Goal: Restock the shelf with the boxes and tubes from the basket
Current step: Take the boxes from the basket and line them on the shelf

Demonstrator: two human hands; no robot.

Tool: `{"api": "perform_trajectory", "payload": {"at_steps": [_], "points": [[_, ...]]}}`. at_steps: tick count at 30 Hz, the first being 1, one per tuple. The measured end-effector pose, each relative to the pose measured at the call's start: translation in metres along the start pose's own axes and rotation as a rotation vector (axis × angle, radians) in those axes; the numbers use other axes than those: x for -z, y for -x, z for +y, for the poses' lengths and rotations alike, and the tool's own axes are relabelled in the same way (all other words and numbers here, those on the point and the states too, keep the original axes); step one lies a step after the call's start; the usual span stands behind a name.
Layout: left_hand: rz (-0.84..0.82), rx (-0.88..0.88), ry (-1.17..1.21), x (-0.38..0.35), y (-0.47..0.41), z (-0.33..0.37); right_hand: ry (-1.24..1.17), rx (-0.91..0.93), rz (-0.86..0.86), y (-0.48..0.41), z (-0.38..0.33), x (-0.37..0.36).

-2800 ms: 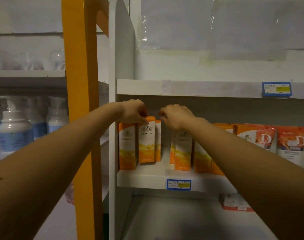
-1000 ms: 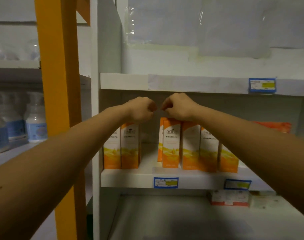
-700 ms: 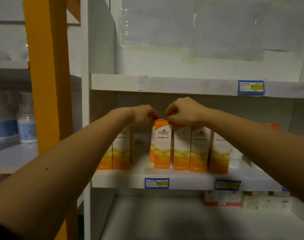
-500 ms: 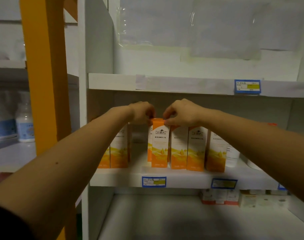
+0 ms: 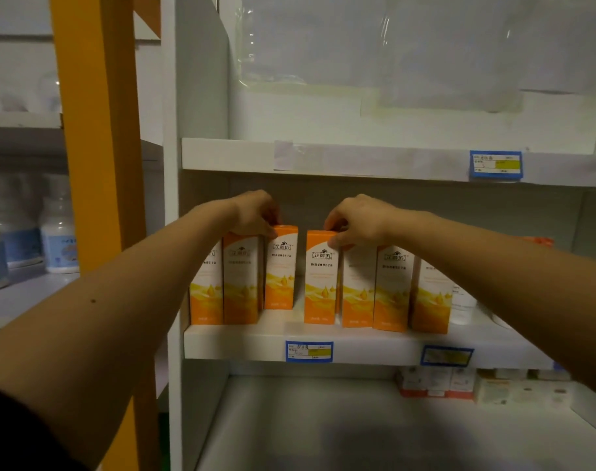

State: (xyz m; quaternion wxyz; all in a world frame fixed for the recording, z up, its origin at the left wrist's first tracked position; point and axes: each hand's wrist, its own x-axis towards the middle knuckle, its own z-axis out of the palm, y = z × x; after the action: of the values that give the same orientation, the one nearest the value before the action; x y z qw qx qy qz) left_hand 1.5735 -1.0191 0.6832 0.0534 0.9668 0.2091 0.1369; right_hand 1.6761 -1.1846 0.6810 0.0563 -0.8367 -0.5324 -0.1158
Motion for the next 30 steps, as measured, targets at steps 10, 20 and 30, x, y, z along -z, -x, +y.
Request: {"api": "perform_trajectory", "payload": {"at_steps": [10, 20, 30], "points": [[0.032, 0.042, 0.068, 0.008, 0.010, -0.002, -0.131, 0.009, 0.106, -0.013, -0.026, -0.005], [0.152, 0.025, 0.053, 0.016, 0.022, -0.008, -0.314, 0.007, 0.159, -0.029, -0.047, -0.018], [0.188, -0.016, 0.089, 0.010, 0.014, 0.002, -0.208, 0.027, 0.219, -0.017, -0.018, -0.007]]}}
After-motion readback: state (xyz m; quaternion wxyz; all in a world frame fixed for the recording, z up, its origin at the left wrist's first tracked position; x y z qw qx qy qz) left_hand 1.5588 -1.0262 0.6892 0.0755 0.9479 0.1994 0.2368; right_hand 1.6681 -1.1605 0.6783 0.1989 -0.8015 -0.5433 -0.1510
